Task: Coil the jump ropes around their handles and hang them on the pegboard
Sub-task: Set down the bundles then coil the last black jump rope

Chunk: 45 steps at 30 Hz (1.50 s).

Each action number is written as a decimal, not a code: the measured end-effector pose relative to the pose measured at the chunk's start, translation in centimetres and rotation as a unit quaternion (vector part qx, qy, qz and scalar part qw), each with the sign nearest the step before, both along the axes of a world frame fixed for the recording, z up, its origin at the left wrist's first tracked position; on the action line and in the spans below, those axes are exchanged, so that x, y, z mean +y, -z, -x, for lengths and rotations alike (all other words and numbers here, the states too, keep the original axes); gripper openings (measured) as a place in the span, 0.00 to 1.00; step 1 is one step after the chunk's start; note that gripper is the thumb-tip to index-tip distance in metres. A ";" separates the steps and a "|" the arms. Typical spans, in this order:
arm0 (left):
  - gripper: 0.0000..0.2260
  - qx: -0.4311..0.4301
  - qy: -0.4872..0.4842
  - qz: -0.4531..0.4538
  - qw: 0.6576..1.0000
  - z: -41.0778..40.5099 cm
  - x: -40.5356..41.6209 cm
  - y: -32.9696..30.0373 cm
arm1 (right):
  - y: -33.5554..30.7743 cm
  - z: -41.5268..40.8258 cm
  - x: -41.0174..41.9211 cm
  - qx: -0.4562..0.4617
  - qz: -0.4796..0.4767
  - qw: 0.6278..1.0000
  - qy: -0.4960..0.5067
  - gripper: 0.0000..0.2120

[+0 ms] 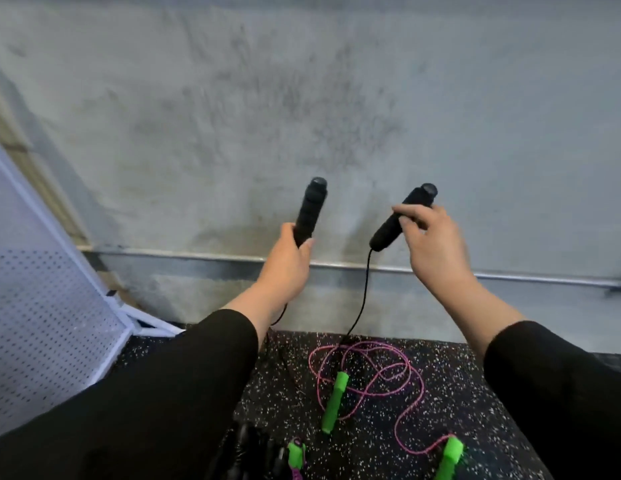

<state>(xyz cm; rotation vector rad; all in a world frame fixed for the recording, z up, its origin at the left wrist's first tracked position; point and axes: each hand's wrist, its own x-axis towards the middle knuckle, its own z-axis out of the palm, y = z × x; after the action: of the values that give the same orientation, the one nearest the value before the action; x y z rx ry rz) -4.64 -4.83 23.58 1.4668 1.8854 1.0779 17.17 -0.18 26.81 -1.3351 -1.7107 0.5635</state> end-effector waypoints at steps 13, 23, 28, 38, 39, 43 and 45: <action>0.12 -0.054 0.141 -0.080 0.985 -6.6 -7.2 -6.2 | -2.0 -2.3 -8.6 0.266 0.114 0.957 -0.036 0.14; 0.16 0.027 0.187 -0.041 0.981 -6.4 -6.9 -1.6 | 0.9 -1.5 -9.6 0.364 0.227 0.900 -0.074 0.10; 0.20 0.078 0.198 -0.059 0.975 -5.5 -5.6 -2.1 | 0.3 -1.4 -8.5 0.388 0.234 0.889 -0.072 0.10; 0.23 0.066 0.218 -0.043 0.973 -4.3 -3.7 -1.7 | 0.0 -2.1 -7.8 0.409 0.250 0.873 -0.093 0.10; 0.22 0.071 0.220 -0.032 0.972 -4.2 -3.6 -1.7 | 0.0 -2.1 -7.8 0.401 0.252 0.875 -0.099 0.11; 0.16 0.102 0.246 -0.002 0.964 -3.9 -3.6 -1.5 | -0.7 -3.6 -7.5 0.353 0.319 0.861 -0.178 0.19; 0.16 0.128 0.262 -0.005 0.957 -3.7 -3.8 -1.8 | -1.3 -5.4 -7.2 0.333 0.367 0.835 -0.238 0.35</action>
<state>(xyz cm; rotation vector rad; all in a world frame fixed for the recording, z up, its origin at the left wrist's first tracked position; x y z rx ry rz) -0.98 -8.59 25.38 2.0368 1.5033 0.6696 22.55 -7.34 28.12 -0.9589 -1.2310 1.8822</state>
